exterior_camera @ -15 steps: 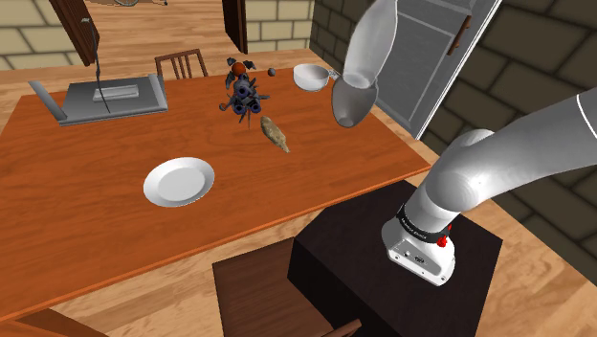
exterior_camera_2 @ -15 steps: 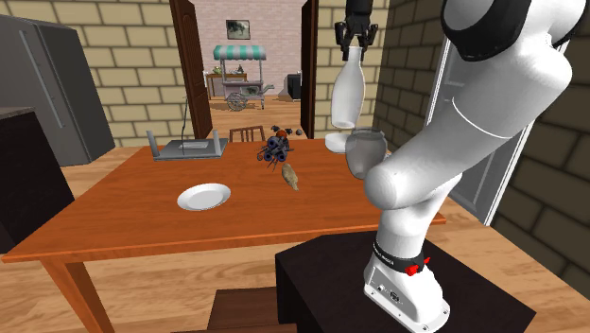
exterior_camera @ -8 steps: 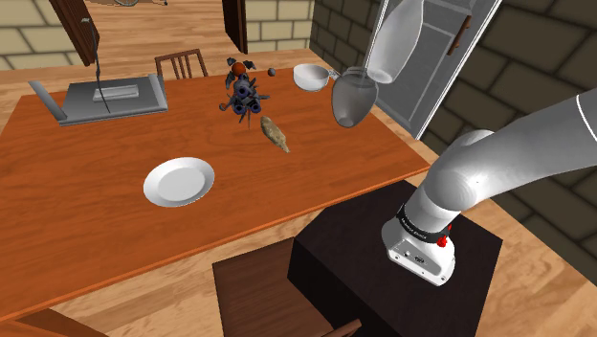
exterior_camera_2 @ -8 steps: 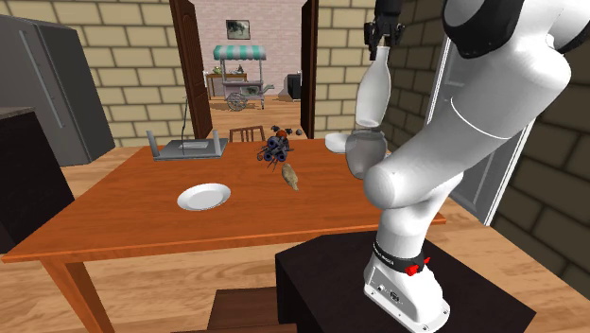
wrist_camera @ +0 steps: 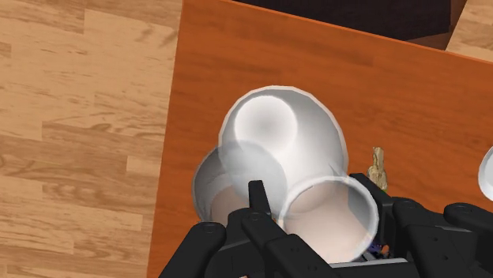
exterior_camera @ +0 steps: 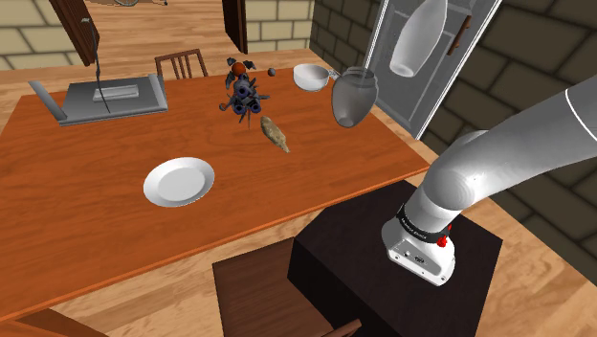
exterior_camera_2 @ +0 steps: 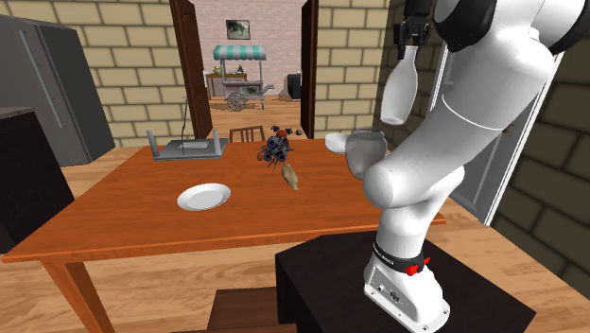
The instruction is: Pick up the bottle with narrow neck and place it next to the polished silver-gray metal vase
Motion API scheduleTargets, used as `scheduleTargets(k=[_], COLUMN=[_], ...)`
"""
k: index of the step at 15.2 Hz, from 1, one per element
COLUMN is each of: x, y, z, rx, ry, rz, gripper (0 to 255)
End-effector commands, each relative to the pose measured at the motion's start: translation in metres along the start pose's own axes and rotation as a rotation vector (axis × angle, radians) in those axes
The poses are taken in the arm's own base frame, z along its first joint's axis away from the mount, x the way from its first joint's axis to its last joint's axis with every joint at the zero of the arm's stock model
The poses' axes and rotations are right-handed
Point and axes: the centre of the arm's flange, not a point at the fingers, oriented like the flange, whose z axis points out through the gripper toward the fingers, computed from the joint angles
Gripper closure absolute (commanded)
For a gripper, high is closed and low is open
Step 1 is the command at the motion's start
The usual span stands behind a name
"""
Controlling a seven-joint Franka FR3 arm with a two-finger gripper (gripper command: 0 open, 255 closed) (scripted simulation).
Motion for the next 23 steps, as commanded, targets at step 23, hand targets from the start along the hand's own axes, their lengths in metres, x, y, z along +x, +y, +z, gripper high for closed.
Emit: scheduleTargets(k=[23], x=[-0.012], y=[0.059], z=[0.106], rx=[-0.001], ry=[0.0], rz=[-0.001], gripper=[255])
